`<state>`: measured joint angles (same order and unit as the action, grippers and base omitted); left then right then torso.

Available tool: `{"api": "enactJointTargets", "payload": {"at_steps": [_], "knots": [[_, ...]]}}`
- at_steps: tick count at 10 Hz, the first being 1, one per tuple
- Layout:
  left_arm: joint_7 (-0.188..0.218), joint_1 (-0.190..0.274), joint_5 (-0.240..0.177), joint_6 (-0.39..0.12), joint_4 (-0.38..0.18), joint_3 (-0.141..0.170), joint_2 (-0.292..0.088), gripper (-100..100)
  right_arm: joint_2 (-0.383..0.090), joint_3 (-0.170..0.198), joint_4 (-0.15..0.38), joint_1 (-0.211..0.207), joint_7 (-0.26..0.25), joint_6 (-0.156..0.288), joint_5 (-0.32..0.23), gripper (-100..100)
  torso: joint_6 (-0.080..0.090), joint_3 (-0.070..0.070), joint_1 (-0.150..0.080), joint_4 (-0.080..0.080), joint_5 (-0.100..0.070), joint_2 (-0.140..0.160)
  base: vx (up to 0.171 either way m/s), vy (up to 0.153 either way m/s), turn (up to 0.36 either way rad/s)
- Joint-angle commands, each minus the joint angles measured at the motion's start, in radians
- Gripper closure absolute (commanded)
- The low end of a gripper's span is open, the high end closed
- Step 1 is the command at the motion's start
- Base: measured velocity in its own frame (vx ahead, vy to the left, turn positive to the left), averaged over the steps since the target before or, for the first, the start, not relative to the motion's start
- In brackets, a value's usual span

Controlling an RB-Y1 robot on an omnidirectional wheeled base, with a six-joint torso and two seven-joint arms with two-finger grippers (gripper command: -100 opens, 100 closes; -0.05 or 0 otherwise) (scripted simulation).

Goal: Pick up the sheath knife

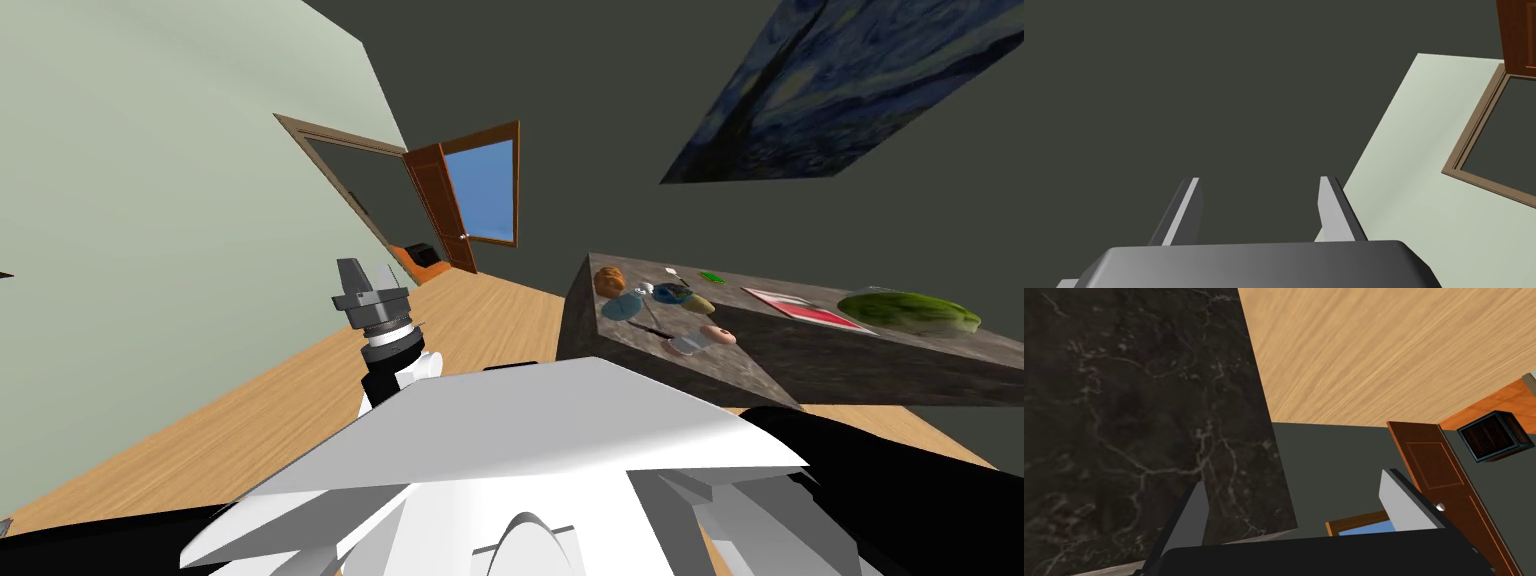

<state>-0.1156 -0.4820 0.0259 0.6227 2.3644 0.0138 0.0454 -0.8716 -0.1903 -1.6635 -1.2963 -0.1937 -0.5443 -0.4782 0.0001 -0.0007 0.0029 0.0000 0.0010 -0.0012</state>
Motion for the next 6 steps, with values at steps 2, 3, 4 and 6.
{"api": "enactJointTargets", "payload": {"at_steps": [2,3,4,6], "knots": [[0.0,0.0,0.0,0.0,0.0,0.0,0.0,0,-0.041,-0.013,0.03,-0.07,0.0,0.005,-0.019,-100,-0.001,0.0,0.0,0.0,0.0,0.0,0.053,0.049,0.223],[0.0,0.0,0.0,0.0,0.0,0.0,0.0,0,-0.07,-0.018,0.061,-0.106,-0.006,0.005,-0.036,-100,0.0,0.0,-0.001,0.0,0.0,0.0,0.06,0.03,0.369],[0.0,0.0,0.0,0.0,0.0,0.0,0.0,0,-0.07,-0.018,0.061,-0.117,-0.006,0.005,-0.036,-100,-0.001,0.0,-0.001,0.0,0.0,-0.001,0.051,0.014,0.155],[0.0,0.0,0.0,0.0,0.0,0.0,0.0,0,-0.118,-0.023,0.117,-0.2,-0.016,0.006,-0.064,-100,0.0,-0.001,-0.001,0.0,0.0,-0.001,0.082,0.025,0.29]]}}
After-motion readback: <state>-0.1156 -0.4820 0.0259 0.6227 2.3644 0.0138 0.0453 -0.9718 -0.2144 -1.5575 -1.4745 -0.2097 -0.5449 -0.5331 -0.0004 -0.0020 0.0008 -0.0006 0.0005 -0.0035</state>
